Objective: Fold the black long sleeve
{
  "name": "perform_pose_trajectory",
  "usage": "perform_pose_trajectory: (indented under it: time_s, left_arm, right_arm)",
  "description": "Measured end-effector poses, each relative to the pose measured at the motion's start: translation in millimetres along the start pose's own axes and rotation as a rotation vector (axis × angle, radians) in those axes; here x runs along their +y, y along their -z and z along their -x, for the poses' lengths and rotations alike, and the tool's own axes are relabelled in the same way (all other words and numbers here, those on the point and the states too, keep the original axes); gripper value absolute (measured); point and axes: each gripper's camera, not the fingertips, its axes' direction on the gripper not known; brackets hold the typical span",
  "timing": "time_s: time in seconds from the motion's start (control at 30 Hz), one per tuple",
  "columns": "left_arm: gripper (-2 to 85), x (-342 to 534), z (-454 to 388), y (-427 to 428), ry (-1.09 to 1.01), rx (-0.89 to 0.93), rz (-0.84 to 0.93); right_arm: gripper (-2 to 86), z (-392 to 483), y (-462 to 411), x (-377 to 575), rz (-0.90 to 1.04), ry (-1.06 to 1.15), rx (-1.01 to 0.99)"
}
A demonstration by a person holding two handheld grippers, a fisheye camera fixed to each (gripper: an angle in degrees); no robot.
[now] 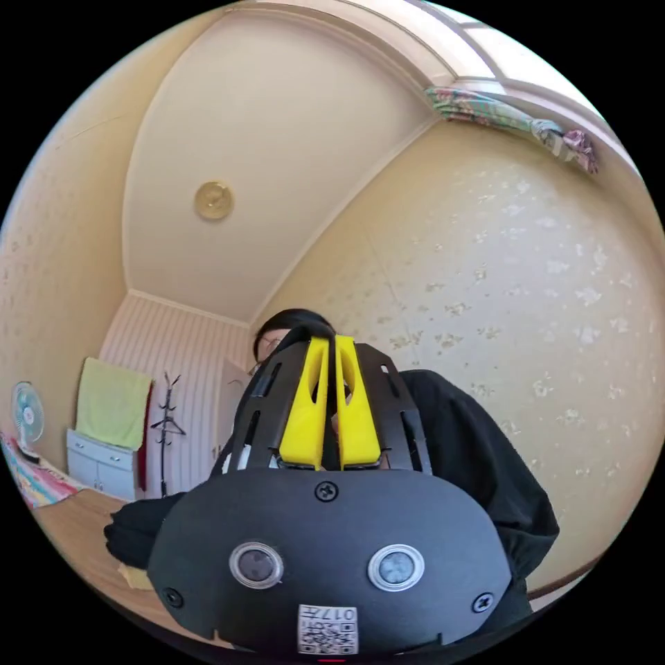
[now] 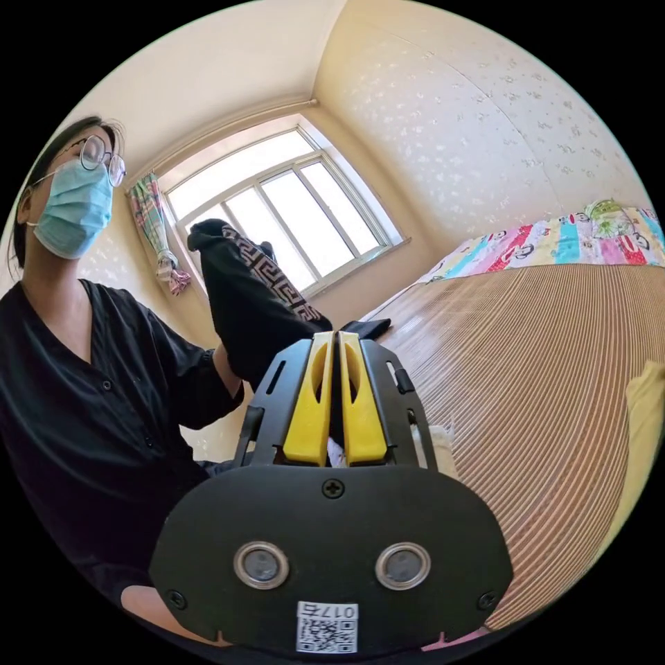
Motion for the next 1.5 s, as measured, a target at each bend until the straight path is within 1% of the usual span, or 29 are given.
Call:
perform_pose_trajectory:
  time_s: [0.03,0.07,0.13,0.2,0.27,0.4,0.47,0.57,0.67,0.73,0.77,0.8,0.83,0.87,0.9,0.93,0.97,1.0,1.07,1.1,1.17,1.2,1.23,1.27,1.3,1.33,1.37,1.43,1.5]
  left_arm:
    - [-0.9,-18,16,-3,0.004,0.069,-0.042]
    - [-0.9,-34,30,-7,0.016,0.093,-0.078]
    - [-0.9,-61,49,-21,0.041,0.103,-0.103]
    - [-0.9,-90,66,-42,0.059,0.095,-0.113]
    - [-0.9,-130,89,-79,0.086,0.104,-0.130]
    - [-0.9,-194,128,-147,0.112,0.172,-0.160]
    - [-0.9,-237,151,-195,0.124,0.161,-0.127]
    - [-0.9,-282,172,-246,0.119,0.138,-0.063]
    - [-0.9,-310,181,-276,0.069,0.178,-0.029]
    - [-0.9,-318,182,-281,0.049,0.187,-0.032]
    - [-0.9,-321,180,-278,0.044,0.168,-0.045]
    - [-0.9,-323,178,-275,0.044,0.152,-0.053]
    - [-0.9,-328,172,-266,0.048,0.110,-0.066]
    - [-0.9,-336,160,-255,0.050,0.059,-0.068]
    - [-0.9,-341,153,-248,0.050,0.027,-0.066]
    - [-0.9,-354,134,-234,0.060,-0.066,-0.050]
    - [-0.9,-369,114,-219,0.085,-0.210,-0.014]
    - [-0.9,-377,102,-210,0.100,-0.299,0.010]
    - [-0.9,-409,56,-178,0.174,-0.670,0.120]
    - [-0.9,-416,46,-171,0.193,-0.770,0.148]
    - [-0.9,-437,16,-148,0.252,-1.204,0.254]
    - [-0.9,-439,13,-145,0.259,-1.309,0.288]
    - [-0.9,-441,13,-139,0.260,-1.476,0.368]
    - [-0.9,-438,21,-130,0.269,-1.582,0.437]
    - [-0.9,-435,27,-123,0.291,-1.620,0.455]
    - [-0.9,-428,42,-102,0.377,-1.663,0.453]
    - [-0.9,-420,57,-81,0.458,-1.640,0.430]
    - [-0.9,-409,73,-70,0.459,-1.539,0.444]
    - [-0.9,-404,79,-78,0.372,-1.457,0.483]
  right_arm:
    - [3.0,-1,-12,-20,0.021,-0.001,-0.009]
    - [3.3,0,-18,-30,0.029,-0.002,-0.025]
    - [5.5,15,-42,-71,0.051,0.020,-0.130]
    - [7.8,46,-54,-100,0.063,0.070,-0.167]
    - [10.0,83,-63,-129,0.098,0.108,-0.100]
    - [13.2,151,-58,-196,0.112,0.094,0.146]
    - [13.9,172,-43,-228,0.102,0.090,0.154]
    - [15.3,196,-21,-275,0.097,0.108,0.032]
    - [16.3,200,-34,-301,0.143,0.138,-0.054]
    - [14.9,195,-78,-314,0.172,0.142,-0.244]
    - [13.9,196,-90,-316,0.175,0.154,-0.304]
    - [10.5,201,-113,-319,0.170,0.193,-0.406]
    - [5.6,204,-130,-323,0.131,0.186,-0.440]
    - [5.3,203,-136,-325,0.097,0.158,-0.416]
    - [4.6,201,-144,-327,0.011,0.095,-0.339]
    - [4.5,200,-146,-329,-0.029,0.074,-0.313]
    - [4.3,200,-148,-335,-0.100,0.050,-0.284]
    - [4.2,201,-149,-343,-0.163,0.029,-0.246]
    - [4.1,211,-150,-359,-0.249,0.024,-0.142]
    - [4.0,222,-151,-370,-0.288,0.047,-0.058]
    - [3.9,242,-154,-385,-0.337,0.092,0.057]
    - [3.9,253,-159,-394,-0.348,0.121,0.120]
    - [3.8,261,-170,-404,-0.316,0.144,0.177]
    - [3.8,262,-178,-409,-0.278,0.142,0.204]
    - [3.8,261,-195,-419,-0.189,0.104,0.266]
    - [3.8,260,-202,-422,-0.160,0.082,0.300]
    - [3.8,265,-209,-420,-0.160,0.091,0.321]
    - [3.8,275,-205,-401,-0.259,0.127,0.241]
    - [3.8,274,-189,-384,-0.334,0.099,0.147]
